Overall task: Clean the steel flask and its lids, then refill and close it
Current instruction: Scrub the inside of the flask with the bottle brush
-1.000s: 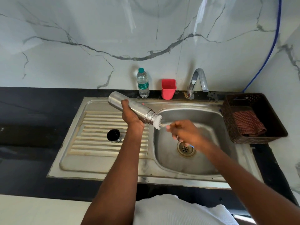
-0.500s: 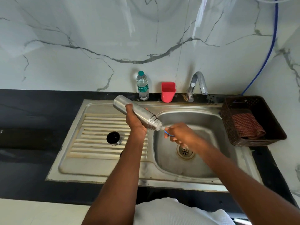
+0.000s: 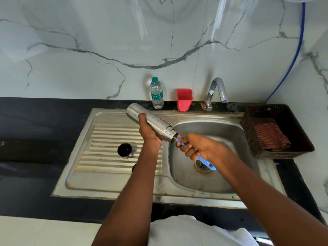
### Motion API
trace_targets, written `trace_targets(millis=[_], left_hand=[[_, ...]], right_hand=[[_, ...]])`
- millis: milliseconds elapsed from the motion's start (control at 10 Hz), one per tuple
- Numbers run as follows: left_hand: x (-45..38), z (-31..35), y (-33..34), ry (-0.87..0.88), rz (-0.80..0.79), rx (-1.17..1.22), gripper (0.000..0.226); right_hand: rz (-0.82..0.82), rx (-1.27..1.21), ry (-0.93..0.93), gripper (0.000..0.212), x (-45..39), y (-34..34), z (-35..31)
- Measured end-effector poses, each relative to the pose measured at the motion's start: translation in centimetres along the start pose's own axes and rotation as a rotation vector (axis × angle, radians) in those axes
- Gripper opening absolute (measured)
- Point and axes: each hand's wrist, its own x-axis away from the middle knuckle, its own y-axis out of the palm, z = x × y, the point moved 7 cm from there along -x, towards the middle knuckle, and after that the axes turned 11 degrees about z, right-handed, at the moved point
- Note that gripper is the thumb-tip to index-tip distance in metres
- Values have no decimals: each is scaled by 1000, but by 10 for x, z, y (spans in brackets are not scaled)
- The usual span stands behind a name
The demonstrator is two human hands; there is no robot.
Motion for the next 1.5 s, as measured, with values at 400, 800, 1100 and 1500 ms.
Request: trace_targets(millis=[400,800,1100,1500], left_hand=[[-1,5,4,44,110,60,49],[-10,12,0,32,119,130,44],[-13,10,-3,49,68,64,69],[-16,25,-11,57,25,36,48]], right_hand=[[964,977,-770,19,47,-22,-16],[1057,1107,-819,19,54,-23,-17],[671,688,-548,41,32,-26,-11],[424,359,-325,27,25,-15,0]])
